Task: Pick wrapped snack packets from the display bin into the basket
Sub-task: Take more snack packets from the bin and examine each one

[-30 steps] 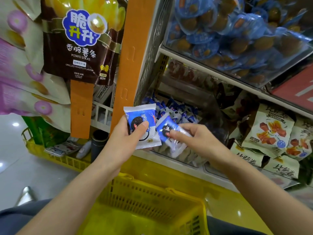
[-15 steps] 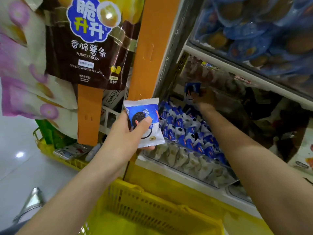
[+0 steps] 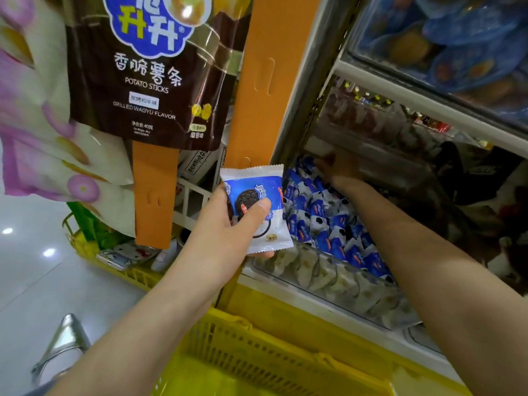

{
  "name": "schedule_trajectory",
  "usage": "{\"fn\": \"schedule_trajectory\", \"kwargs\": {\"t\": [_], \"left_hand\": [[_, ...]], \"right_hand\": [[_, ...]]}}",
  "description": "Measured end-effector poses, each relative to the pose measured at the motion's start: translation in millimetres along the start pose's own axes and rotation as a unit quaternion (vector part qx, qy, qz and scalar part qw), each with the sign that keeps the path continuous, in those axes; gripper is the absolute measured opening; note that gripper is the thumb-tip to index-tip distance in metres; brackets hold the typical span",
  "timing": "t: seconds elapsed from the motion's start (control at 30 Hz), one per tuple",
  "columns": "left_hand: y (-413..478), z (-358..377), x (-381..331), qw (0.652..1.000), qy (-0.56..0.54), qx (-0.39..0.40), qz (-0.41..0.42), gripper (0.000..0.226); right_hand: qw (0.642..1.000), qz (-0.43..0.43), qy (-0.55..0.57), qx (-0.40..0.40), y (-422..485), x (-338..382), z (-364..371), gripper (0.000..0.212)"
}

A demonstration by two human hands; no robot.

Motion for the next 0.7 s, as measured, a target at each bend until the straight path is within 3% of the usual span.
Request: {"fn": "schedule_trajectory", "kwargs": {"t": [0.07, 0.27, 0.4, 0.57, 0.7], "left_hand": [[1.2, 0.3, 0.7, 1.000, 0.013, -0.005, -0.001, 0.031], [2.1, 2.4, 1.9, 1.000, 0.019, -0.012, -0.001, 0.027], [2.1, 2.9, 2.1, 1.000, 0.012, -0.016, -0.001, 0.027], [3.4, 2.1, 3.3, 1.000, 0.020, -0.019, -0.001, 0.026], [4.3, 3.0, 4.1, 1.000, 0.018, -0.013, -0.006, 0.027]], "right_hand": [[0.999, -0.041, -0.008, -0.011, 3.4, 9.5, -1.3, 0.030], [0.987, -0.052, -0.092, 0.120, 8.4, 19.7, 6.4, 0.020], [0.990, -0.048, -0.072, 0.109, 15.2, 21.5, 5.5, 0.016], [0.997, -0.045, -0.047, 0.032, 12.9, 23.6, 6.4, 0.015], [0.994, -0.023, -0.076, 0.082, 9.7, 18.0, 10.6, 0.023]]}}
Point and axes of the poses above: each hand's wrist, its own y-axis towards the middle knuckle, its own z-axis out of the palm, x = y × z, the point moved 5 cm from there along y, towards the middle knuckle, and after that the axes turned 4 degrees about -x, right-handed, at the moved point
